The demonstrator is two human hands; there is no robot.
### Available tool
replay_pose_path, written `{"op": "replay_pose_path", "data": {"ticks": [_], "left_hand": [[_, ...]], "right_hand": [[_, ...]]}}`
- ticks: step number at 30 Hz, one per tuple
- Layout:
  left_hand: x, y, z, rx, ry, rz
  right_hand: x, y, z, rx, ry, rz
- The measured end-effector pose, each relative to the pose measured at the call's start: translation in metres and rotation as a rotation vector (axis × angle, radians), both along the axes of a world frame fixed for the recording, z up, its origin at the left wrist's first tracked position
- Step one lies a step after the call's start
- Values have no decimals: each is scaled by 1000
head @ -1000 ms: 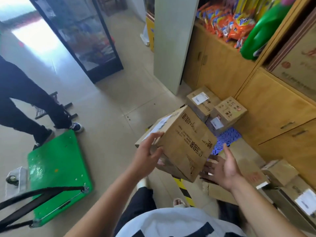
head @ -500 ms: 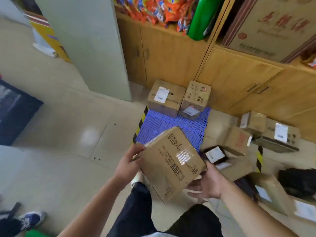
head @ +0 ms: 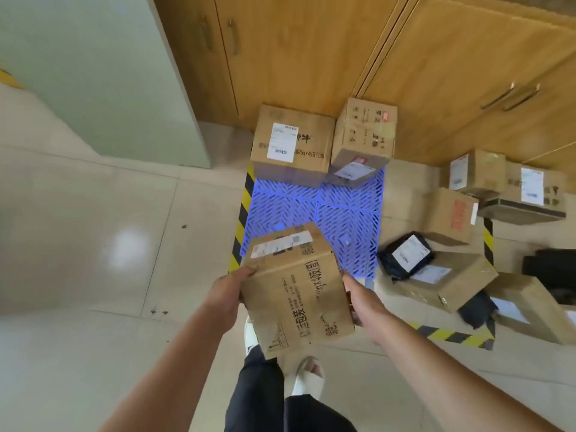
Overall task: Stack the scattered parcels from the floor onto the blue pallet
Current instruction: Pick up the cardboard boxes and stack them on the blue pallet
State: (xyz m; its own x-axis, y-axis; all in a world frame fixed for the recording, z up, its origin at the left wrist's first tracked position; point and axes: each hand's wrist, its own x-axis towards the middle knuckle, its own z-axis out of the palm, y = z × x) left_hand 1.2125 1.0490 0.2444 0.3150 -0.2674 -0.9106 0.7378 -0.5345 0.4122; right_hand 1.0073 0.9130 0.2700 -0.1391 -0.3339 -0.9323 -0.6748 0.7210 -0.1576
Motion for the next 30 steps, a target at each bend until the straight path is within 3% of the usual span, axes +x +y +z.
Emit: {"op": "replay_pose_path", "data": {"ticks": [4, 7, 18, 22, 30], "left_hand": [[17, -8, -87, -41, 10, -54], [33, -6, -145, -131, 12, -61], [68, -17, -352, -286, -186, -177], [86, -40, -391, -393, -282, -262], [111, -42, -408, -404, -343, -272]], "right_hand": [[21, -7, -88, 121, -210, -98], [40, -17, -155, 14, -339, -101], [80, -35, -365, -249, -493, -100], [90, -52, -407, -345, -545, -65], [100, -59, -416, -353, -619, -80]]}}
